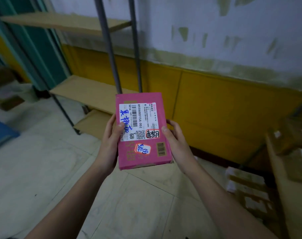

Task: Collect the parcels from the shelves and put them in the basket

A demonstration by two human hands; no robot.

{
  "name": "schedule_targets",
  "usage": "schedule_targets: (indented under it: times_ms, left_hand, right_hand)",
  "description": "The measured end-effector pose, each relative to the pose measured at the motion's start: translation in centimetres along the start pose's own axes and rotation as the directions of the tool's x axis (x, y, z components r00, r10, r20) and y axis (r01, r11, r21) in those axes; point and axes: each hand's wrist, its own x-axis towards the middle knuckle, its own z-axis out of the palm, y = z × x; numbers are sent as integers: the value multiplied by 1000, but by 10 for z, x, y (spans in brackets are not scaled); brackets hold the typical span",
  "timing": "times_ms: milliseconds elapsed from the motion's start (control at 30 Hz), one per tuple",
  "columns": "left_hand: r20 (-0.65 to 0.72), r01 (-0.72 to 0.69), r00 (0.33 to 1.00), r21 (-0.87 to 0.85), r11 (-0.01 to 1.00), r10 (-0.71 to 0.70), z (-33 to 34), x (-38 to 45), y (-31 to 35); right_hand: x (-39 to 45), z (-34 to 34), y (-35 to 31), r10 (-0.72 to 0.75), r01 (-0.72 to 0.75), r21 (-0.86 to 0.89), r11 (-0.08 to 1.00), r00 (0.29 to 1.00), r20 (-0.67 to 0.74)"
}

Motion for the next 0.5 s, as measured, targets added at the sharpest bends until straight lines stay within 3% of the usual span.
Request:
schedule_targets:
  times_ms: [500]
  left_hand:
    - [-299,-85,952,-36,996,70,-297,69,112]
  right_hand:
    - [146,314,12,52,-29,-80,996,948,314]
